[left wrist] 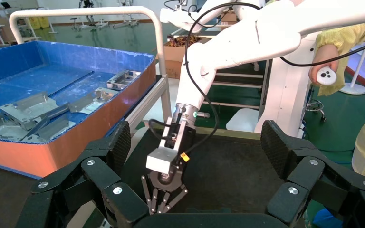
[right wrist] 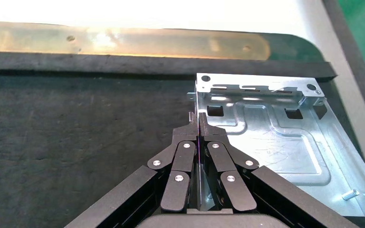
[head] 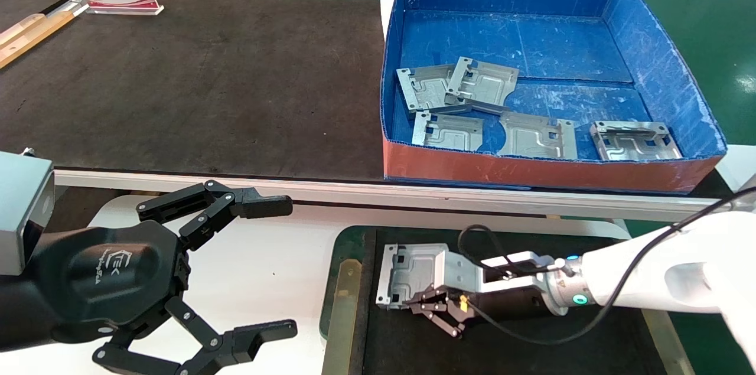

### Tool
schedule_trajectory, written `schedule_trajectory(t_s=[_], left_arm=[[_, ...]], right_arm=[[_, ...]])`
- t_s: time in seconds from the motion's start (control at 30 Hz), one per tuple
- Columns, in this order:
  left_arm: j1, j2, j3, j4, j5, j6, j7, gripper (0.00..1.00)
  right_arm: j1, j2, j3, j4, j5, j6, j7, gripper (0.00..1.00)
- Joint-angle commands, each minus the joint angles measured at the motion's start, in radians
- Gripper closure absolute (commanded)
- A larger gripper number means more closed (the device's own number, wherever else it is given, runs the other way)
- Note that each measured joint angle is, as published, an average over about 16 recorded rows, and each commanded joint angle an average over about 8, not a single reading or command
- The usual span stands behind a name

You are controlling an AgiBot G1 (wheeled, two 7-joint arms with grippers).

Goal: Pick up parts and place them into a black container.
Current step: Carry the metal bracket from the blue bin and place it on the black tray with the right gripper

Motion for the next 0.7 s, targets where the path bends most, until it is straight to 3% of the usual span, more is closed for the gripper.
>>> schedule_trajectory(t_s=[0.03, 0.7], left_arm=[[0.0, 0.0, 0.0, 0.0, 0.0, 0.0, 0.0, 0.0], [0.0, 0.0, 0.0, 0.0, 0.0, 0.0, 0.0, 0.0]], right_arm=[[-0.001, -0.006, -0.003, -0.003, -0.004, 0.003, -0.005, 1.0], [0.003, -0.044, -0.006, -0.02, -0.01, 0.067, -0.022, 1.0]])
